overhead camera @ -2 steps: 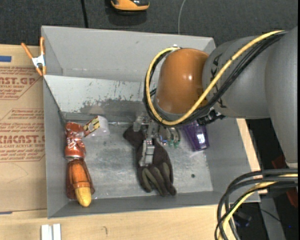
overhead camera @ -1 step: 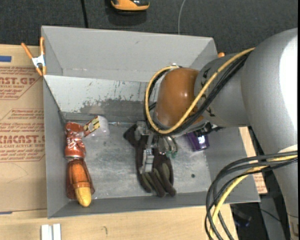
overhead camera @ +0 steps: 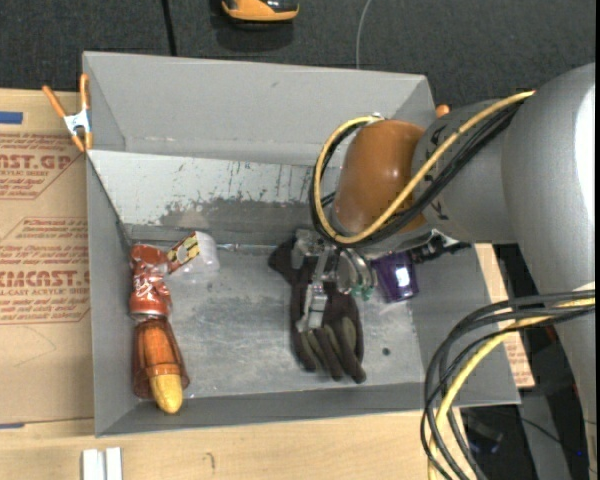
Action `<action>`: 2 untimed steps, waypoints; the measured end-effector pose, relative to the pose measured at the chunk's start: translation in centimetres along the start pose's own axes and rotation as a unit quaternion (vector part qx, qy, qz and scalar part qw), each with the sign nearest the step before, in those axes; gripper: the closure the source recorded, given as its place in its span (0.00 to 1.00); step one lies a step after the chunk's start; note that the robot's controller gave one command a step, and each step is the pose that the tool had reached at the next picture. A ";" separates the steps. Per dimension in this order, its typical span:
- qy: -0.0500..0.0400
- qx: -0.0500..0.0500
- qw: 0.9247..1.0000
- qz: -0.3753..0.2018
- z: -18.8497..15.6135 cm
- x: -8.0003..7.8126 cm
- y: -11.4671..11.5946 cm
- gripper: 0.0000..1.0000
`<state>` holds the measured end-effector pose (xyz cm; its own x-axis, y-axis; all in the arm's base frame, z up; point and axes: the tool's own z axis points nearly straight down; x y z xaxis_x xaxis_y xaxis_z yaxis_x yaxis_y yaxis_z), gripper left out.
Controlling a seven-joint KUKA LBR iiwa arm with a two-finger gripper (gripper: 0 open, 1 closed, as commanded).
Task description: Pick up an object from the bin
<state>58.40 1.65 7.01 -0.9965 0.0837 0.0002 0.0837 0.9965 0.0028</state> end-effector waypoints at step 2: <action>-0.003 -0.001 1.000 0.000 -0.2 -0.2 0.2 1.00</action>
Offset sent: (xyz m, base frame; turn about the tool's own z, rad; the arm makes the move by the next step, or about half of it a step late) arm 0.0000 0.0000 0.0000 0.0000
